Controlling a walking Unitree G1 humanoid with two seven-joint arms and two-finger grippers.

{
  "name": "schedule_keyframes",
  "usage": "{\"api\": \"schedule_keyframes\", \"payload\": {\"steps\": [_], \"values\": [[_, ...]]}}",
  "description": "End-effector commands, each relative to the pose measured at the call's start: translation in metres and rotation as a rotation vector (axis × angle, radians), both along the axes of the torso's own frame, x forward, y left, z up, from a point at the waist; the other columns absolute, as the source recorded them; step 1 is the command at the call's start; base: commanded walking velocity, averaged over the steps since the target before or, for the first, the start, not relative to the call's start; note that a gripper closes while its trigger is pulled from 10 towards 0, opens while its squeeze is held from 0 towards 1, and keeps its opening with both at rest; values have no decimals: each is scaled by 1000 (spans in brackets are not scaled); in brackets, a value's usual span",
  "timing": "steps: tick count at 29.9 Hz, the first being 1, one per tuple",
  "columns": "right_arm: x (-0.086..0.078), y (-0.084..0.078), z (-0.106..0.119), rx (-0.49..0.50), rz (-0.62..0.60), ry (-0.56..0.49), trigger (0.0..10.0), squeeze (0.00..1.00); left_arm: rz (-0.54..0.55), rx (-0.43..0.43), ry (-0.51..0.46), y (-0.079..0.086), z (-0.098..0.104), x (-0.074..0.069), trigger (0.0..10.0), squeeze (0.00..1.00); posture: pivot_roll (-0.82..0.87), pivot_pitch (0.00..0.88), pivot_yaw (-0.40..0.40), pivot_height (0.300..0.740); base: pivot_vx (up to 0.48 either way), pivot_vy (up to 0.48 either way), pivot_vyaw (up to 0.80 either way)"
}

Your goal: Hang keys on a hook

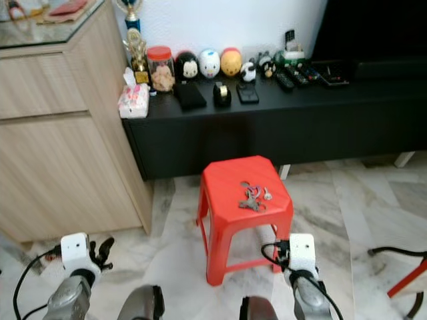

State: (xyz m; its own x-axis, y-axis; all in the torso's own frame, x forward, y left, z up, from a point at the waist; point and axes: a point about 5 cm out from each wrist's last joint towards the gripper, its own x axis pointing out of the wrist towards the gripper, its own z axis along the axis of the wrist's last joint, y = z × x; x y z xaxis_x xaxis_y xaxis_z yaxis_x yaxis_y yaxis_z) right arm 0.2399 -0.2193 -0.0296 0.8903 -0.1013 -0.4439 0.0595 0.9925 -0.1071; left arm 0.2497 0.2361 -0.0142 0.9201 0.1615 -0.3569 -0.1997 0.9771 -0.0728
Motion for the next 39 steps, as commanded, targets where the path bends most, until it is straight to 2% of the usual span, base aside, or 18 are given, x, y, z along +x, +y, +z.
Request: {"api": "schedule_keyframes", "payload": {"steps": [1, 6, 22, 26, 33, 39], "values": [[7, 5, 6, -13, 32, -36, 10000, 0, 3, 12, -9, 3, 3, 2, 10000, 0, -113, 0, -9, 617, 266, 0, 800], [6, 4, 4, 21, -2, -32, 10000, 0, -3, 10, -6, 1, 2, 3, 10000, 0, -114, 0, -8, 617, 272, 0, 320], [3, -5, 4, 1, -22, -15, 10000, 0, -9, 7, 2, -1, 1, 1, 10000, 0, -120, 0, -14, 617, 285, 0, 0], [5, -10, 5, 1, -50, -7, 10000, 0, -15, 5, 23, -1, -3, -1, 10000, 0, -117, 0, -15, 617, 0, 0, 0], [9, -12, 7, -1, -54, 10, 10000, 0, -14, 14, 26, 0, -3, -2, 10000, 0, -112, 0, -15, 617, 0, 0, 0], [13, -10, 9, -7, -4, 21, 10000, 0, -16, 24, 29, 1, -3, -3, 10000, 0, -110, 0, -13, 617, 286, 0, 0]]}}
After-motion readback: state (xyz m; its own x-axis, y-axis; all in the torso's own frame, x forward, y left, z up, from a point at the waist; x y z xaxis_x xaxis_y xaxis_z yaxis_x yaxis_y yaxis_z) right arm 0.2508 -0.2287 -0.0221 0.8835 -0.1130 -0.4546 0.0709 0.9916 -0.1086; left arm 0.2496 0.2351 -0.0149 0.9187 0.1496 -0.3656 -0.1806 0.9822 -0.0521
